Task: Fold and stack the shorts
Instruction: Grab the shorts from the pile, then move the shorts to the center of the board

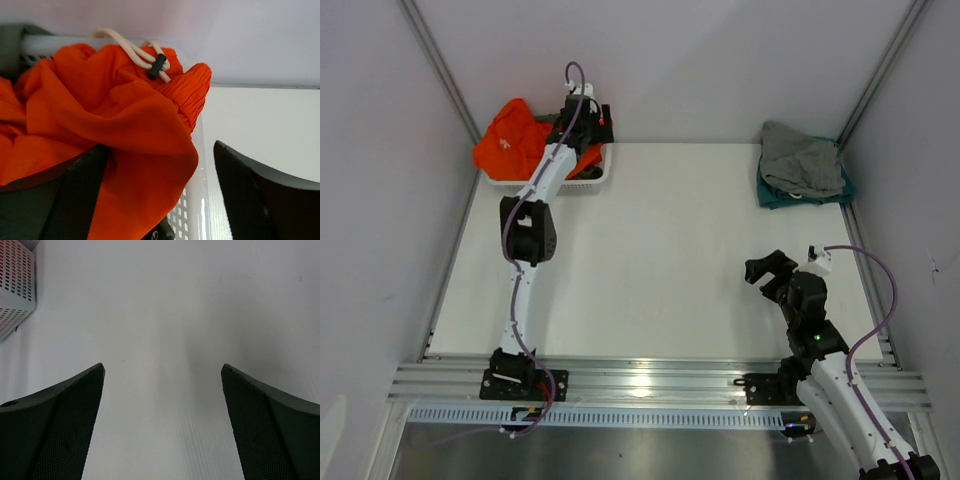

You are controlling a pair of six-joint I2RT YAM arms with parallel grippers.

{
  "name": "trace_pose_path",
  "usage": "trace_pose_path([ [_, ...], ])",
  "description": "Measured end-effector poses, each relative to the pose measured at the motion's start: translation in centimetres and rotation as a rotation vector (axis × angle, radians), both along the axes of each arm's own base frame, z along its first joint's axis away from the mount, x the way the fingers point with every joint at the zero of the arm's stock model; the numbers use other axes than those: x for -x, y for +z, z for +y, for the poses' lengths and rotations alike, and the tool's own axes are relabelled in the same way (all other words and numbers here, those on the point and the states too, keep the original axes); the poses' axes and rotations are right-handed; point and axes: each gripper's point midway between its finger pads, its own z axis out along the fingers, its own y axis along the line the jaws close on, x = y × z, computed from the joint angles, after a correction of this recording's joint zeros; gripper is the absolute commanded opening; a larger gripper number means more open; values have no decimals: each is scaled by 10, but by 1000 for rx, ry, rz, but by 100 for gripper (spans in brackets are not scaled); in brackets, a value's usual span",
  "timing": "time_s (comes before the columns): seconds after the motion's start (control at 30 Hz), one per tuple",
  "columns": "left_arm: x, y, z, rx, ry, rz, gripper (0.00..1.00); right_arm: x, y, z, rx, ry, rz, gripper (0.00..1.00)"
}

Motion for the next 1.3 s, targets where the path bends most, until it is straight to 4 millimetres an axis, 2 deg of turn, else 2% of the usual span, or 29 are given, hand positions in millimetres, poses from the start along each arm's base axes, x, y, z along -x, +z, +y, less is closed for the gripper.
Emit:
trace_pose_path([
  [0.03, 0, -6, 0, 5, 3, 9, 71, 0, 0, 0, 1, -1, 0, 100],
  [0.13, -1, -17, -1, 19, 13, 28, 43, 0, 0, -1, 1, -3, 0, 100],
  [0.17, -1, -18, -1, 29, 19, 30, 26, 0, 0, 0, 1, -2, 0, 100],
  [0.2, -1, -17, -1, 38, 24, 29, 17, 0, 0, 0, 1, -2, 0, 99],
  [0.23, -3, -16, 0, 44, 28, 22, 1, 0, 0, 0, 1, -2, 0, 99],
  [0.43, -11, 1, 9, 75, 48, -32, 0, 0, 0, 0, 1, -2, 1, 99],
  [0.57, -11, 39, 19, 101, 49, -94, 0, 0, 0, 0, 1, -1, 1, 100],
  [0.63, -8, 69, 27, 111, 52, -139, 0, 0, 0, 0, 1, 0, 2, 100],
  [0.73, 3, 126, 36, 128, 48, -225, 0, 0, -1, 0, 2, 0, 4, 100],
  [0.9, 44, 245, 39, 168, 1, -417, 0, 0, -1, 0, 2, 0, 5, 99],
  [1.0, 87, 322, 32, 195, -64, -547, 0, 0, -1, 0, 2, 1, 5, 99],
  [1.1, 139, 391, 23, 220, -149, -671, 0, 0, -1, 1, 3, 5, 5, 99],
  [1.17, 179, 432, 15, 241, -219, -748, 0, 0, -1, 2, 3, 12, 5, 99],
  [1.3, 265, 493, -2, 316, -392, -869, 0, 1, 1, 9, -4, 55, -6, 99],
])
